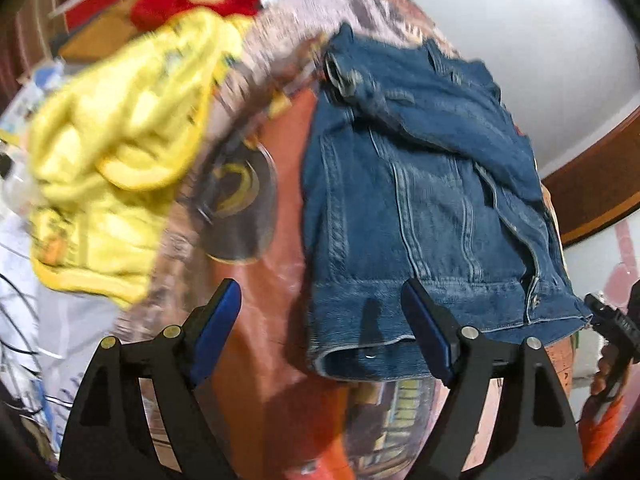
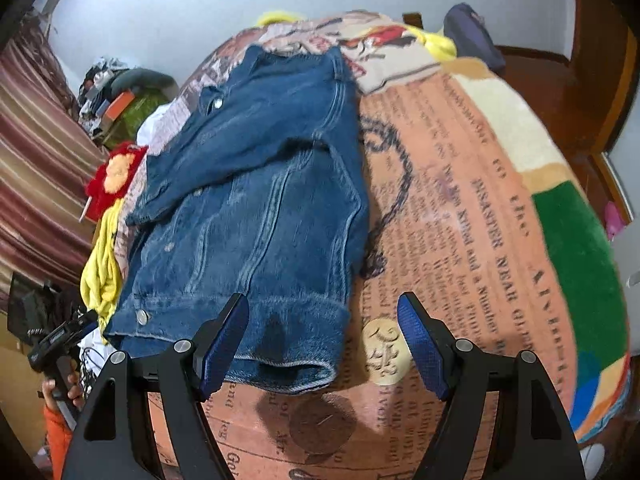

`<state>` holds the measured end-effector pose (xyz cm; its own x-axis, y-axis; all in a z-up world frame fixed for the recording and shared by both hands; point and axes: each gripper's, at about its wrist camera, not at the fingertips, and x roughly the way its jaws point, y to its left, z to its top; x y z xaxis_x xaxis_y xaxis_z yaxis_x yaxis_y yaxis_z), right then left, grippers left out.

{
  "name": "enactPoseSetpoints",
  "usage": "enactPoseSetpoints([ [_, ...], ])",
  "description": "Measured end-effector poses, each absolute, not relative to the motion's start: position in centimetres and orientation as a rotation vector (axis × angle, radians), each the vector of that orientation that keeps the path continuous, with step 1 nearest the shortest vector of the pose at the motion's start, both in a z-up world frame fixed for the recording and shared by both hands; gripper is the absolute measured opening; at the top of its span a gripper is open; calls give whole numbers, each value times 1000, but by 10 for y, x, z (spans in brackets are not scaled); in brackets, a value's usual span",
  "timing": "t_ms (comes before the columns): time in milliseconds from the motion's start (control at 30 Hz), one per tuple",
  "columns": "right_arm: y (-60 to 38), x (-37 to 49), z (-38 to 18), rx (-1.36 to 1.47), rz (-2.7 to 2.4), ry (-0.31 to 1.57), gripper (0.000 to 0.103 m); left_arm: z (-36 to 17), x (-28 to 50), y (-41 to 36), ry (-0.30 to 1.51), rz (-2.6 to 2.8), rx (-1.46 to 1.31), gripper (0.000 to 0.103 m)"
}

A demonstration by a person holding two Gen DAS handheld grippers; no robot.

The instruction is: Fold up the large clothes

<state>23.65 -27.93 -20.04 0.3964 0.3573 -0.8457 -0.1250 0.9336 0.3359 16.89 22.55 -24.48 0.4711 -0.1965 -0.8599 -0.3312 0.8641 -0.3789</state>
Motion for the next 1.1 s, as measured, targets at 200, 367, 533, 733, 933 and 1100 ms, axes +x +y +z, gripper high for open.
enactPoseSetpoints([
  [200,-273,232,-217,238,337,1156,66,-268,179,201,1171,-14,-566,74],
  [367,-267,230,-217,242,376,1129,41,-282,178,197,1179,-2,-598,64],
  [533,-269,234,-212,263,384,1090,20,-270,175,205,1143,9,-605,28],
  [733,-262,243,-189,219,447,1023,13,-238,180,203,1070,-9,-537,14],
  [933,-253,271,-165,240,491,960,11,-186,211,199,947,-45,-452,12],
  [1100,-242,304,-129,197,481,841,11,-139,249,204,830,-49,-417,12],
])
